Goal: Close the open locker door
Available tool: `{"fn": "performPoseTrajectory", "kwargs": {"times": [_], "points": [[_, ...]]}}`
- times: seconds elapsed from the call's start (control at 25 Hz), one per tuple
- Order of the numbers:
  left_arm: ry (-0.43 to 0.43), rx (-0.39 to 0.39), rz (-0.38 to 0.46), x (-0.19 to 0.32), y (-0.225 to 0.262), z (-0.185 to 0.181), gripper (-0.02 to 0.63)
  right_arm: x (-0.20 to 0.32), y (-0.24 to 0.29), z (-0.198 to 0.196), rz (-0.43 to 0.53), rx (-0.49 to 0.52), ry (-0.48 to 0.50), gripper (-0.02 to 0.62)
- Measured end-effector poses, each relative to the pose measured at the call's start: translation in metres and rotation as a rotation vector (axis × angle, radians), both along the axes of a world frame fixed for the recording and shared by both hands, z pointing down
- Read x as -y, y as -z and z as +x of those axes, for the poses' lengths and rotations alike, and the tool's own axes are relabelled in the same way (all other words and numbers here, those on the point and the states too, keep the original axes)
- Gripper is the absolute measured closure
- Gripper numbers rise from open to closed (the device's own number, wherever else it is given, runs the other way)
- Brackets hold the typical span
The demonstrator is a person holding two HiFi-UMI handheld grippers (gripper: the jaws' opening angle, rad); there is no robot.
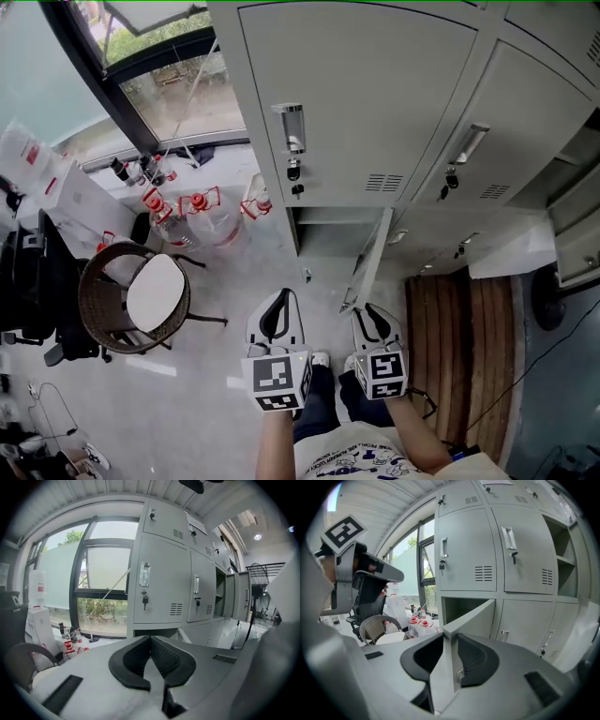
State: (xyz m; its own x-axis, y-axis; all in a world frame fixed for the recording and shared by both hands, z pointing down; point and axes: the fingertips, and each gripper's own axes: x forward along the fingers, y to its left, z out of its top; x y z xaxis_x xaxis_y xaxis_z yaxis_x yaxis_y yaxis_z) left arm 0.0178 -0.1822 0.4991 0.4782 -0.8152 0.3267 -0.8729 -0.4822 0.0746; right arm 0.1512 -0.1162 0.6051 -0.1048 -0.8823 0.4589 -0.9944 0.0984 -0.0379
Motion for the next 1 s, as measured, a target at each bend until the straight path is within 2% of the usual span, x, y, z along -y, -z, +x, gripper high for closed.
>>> {"fn": "performPoseTrajectory", "kwargs": {"times": [0.44, 1.0], "points": [[0.114, -0.010, 0.008, 0.016, 0.006, -0.070, 0.601, 0.039, 0.001, -0.038, -0.005, 0.012, 0.026, 0.506], [0.130, -0.028, 0.022, 0.051, 0.007, -0.109, 0.601, 0.084, -0.001, -0.070, -0.009, -0.028, 0.033, 0.506]]}}
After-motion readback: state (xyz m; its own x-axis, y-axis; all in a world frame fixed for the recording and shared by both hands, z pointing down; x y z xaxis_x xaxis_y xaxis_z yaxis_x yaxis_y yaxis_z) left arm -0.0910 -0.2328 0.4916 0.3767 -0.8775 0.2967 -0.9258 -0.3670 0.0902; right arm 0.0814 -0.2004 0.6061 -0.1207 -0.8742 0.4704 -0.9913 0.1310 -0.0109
